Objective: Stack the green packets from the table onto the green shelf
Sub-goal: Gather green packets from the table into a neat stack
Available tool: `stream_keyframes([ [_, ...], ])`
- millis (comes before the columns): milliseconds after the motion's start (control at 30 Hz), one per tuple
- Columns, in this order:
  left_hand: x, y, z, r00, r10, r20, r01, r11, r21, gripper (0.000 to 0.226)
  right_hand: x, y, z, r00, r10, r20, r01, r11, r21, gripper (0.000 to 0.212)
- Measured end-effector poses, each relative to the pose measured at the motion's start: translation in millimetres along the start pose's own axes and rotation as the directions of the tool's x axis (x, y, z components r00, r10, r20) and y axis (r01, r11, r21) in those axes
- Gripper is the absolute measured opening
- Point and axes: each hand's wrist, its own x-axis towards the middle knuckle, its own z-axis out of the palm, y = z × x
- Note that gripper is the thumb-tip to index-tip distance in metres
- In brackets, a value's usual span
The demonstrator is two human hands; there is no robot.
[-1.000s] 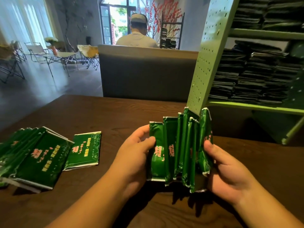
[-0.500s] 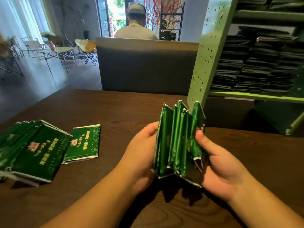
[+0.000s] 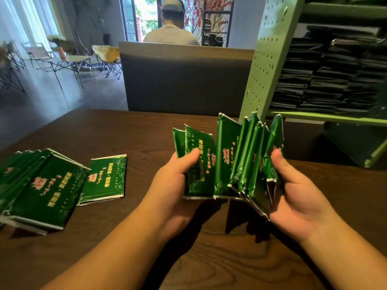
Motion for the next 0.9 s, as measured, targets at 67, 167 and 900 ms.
stream_keyframes([
  [67,-2,-1,2,0.998,0.03,0.051,-0.03,1.0,0.003,0.047,0,3,1,1.0,0.001,0.003,-0.001,0.999,-0.052,0.077],
  [167,-2,-9,3,0.994,0.067,0.09,-0.077,0.991,0.109,0.041,0,7,4,0.995,-0.046,-0.084,0.03,0.982,-0.188,0.047],
  [900,0,-13,-5,0.841,0.537,0.072,-0.419,0.559,0.716,0.054,-6,-2,2,0.998,-0.059,0.008,0.059,0.996,-0.065,0.094],
])
